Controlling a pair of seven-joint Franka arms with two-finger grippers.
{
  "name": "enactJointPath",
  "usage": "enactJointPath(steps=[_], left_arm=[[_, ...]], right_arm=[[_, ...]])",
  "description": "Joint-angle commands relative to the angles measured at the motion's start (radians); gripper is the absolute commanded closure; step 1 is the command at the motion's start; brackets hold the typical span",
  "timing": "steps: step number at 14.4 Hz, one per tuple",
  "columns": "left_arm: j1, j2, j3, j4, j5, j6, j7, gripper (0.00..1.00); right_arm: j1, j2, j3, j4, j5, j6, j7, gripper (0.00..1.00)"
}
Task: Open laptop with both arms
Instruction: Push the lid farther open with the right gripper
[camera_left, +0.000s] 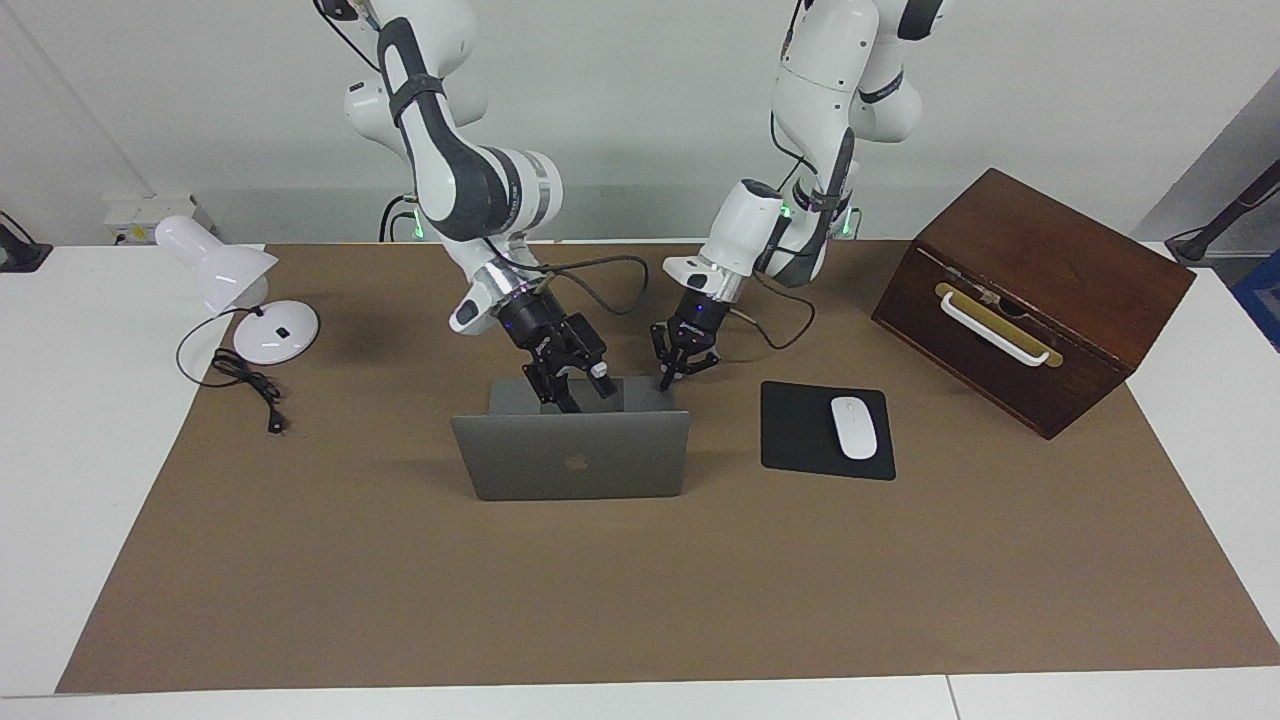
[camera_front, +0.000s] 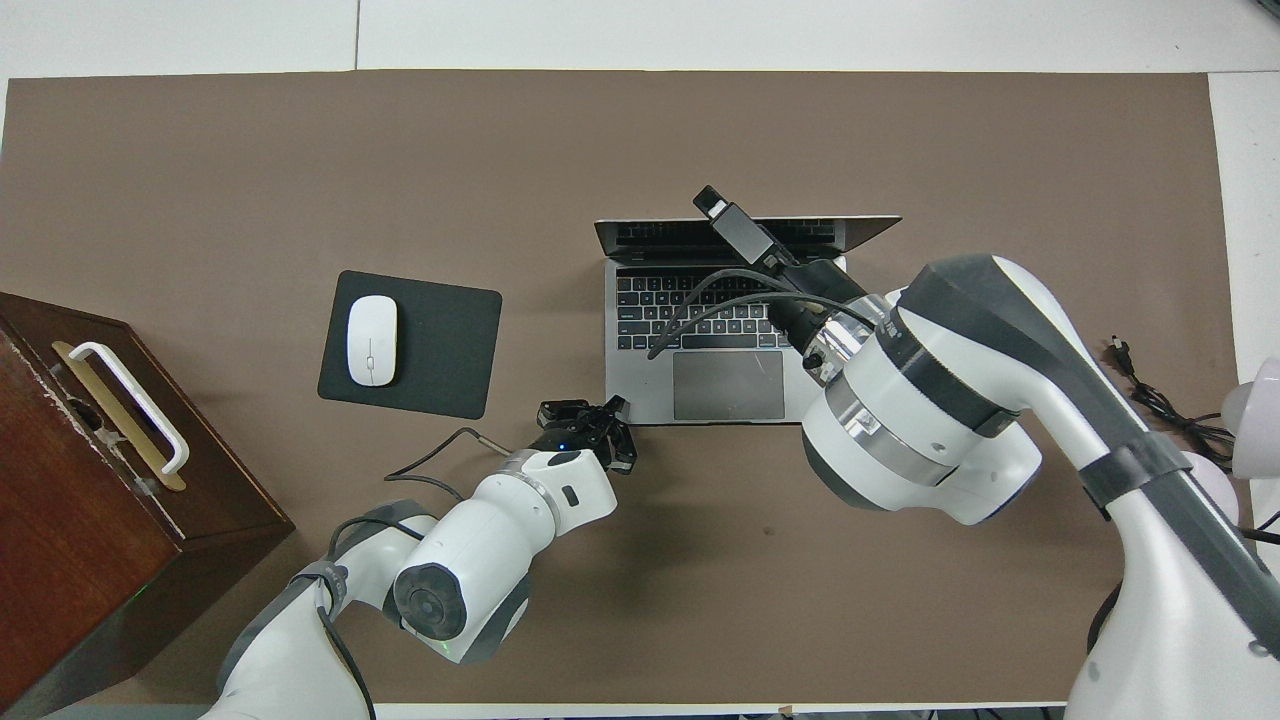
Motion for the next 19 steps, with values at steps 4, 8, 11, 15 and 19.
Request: enactJointPath(steps=[4, 8, 11, 15, 19], left_arm=[[-0.024, 0.063, 0.025, 0.028, -0.014, 0.01, 0.028, 1.0], [-0.024, 0.065, 0.025, 0.028, -0.014, 0.01, 0.028, 1.0], [-0.026, 0.063, 0.025, 0.028, -0.014, 0.01, 0.028, 1.0], [-0.026, 0.063, 0.025, 0.028, -0.014, 0.01, 0.028, 1.0], [-0.026, 0.063, 0.025, 0.028, -0.014, 0.01, 0.028, 1.0]], right_arm=[[-0.025, 0.047, 0.008, 0.076, 0.002, -0.009, 0.028, 0.0], [-0.025, 0.069, 0.006, 0.115, -0.051, -0.005, 0.104, 0.0], [-0.025, 0.081, 0.008, 0.132, -0.133, -0.005, 0.189, 0.0], [-0.023, 0.084, 0.008, 0.141, -0.165, -0.003, 0.236, 0.0], [0.058, 0.102, 0.009, 0.184, -0.161, 0.07, 0.342, 0.0]])
